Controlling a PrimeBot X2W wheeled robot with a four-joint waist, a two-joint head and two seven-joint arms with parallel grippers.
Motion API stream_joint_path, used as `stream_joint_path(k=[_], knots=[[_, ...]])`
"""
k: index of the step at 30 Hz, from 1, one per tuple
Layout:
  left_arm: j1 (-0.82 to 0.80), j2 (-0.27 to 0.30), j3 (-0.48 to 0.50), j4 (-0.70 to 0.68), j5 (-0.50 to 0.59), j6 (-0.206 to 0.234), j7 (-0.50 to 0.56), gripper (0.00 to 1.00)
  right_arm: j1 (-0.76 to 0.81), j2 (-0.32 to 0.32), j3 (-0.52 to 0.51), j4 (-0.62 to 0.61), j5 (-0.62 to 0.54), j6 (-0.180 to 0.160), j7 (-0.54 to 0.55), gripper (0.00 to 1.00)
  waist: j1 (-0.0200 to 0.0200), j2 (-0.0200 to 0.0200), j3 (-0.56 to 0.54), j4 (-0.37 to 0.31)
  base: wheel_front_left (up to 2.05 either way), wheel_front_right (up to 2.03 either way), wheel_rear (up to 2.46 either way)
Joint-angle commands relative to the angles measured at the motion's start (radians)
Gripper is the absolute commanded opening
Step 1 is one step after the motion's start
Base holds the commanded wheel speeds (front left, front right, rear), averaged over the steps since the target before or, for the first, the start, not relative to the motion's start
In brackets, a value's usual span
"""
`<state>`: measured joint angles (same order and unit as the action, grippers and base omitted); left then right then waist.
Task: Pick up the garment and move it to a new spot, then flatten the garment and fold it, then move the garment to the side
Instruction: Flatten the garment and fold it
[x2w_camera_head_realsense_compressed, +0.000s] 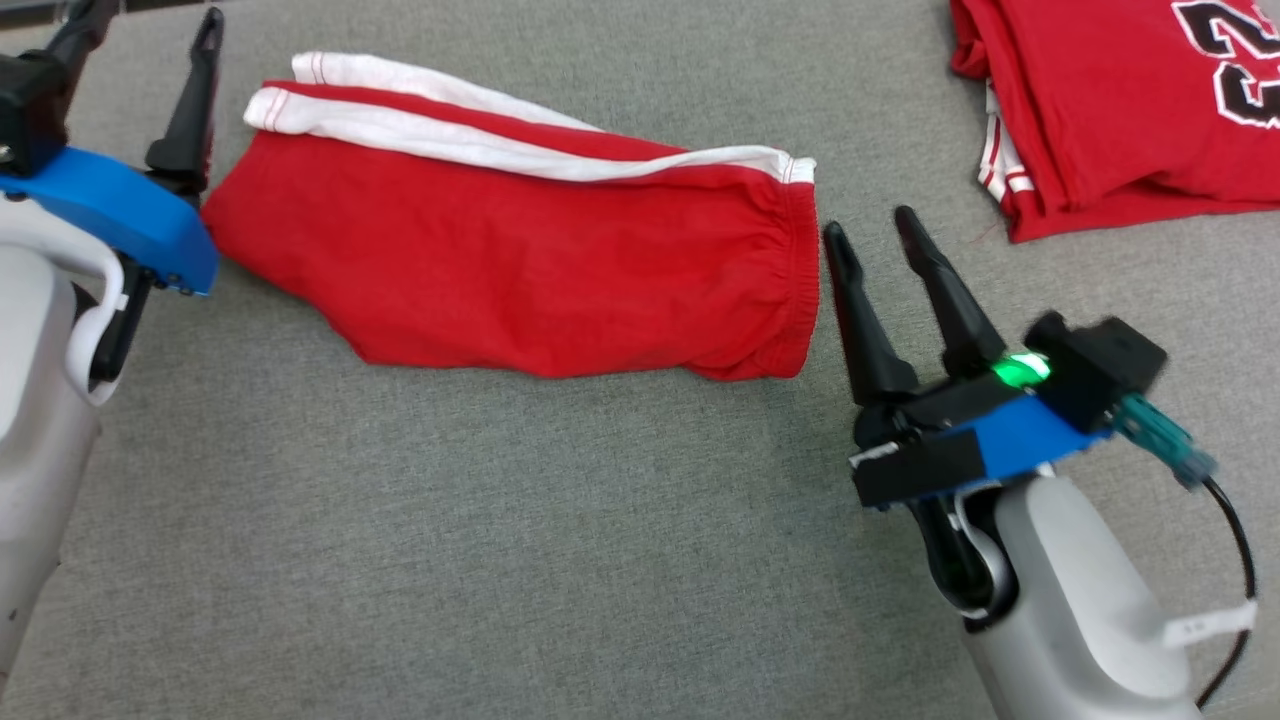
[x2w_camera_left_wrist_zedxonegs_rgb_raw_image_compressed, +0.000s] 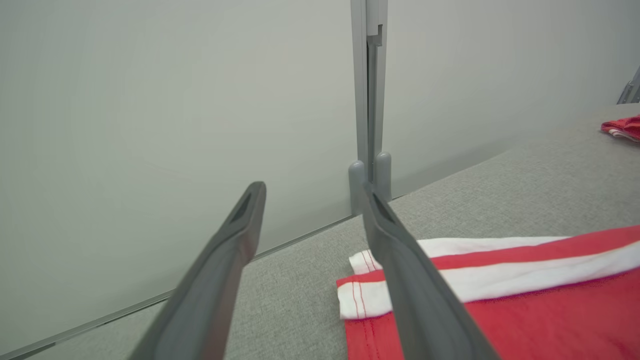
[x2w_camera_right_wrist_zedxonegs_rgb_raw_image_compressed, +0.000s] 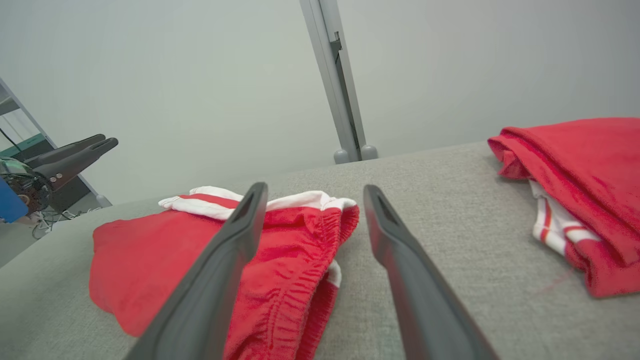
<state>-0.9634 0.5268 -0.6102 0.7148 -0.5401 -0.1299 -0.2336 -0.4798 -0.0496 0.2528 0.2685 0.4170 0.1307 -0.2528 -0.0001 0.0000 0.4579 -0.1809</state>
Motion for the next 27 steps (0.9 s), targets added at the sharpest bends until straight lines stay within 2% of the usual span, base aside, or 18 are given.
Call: stream_joint_path(k=[1, 13, 21, 27], knots=[[0.008, 0.007, 0.007, 0.004, -0.007, -0.001, -0.009, 1.0, 0.018, -0.002, -0.013, -0.016, -0.015, 0.0, -0.006, 1.0, 0.0001, 0.0, -0.009, -0.003, 0.0, 0.0, 0.0], [0.067, 0.042, 0.012, -0.018, -0.05, -0.001, -0.025, 1.0, 0.278, -0.002, -0.16, -0.278, -0.095, 0.0, 0.021, 1.0, 0.0001, 0.0, -0.05, 0.002, 0.0, 0.0, 0.0], [0.134, 0.021, -0.036, -0.013, -0.142, -0.001, 0.062, 1.0, 0.31, -0.002, -0.165, -0.319, -0.088, 0.0, 0.038, 1.0, 0.0001, 0.0, -0.044, 0.0, 0.0, 0.0, 0.0], [0.191, 0.004, -0.062, 0.021, -0.189, -0.001, 0.086, 1.0, 0.307, -0.002, -0.167, -0.315, -0.088, 0.0, 0.037, 1.0, 0.0001, 0.0, -0.026, 0.002, 0.0, 0.0, 0.0]])
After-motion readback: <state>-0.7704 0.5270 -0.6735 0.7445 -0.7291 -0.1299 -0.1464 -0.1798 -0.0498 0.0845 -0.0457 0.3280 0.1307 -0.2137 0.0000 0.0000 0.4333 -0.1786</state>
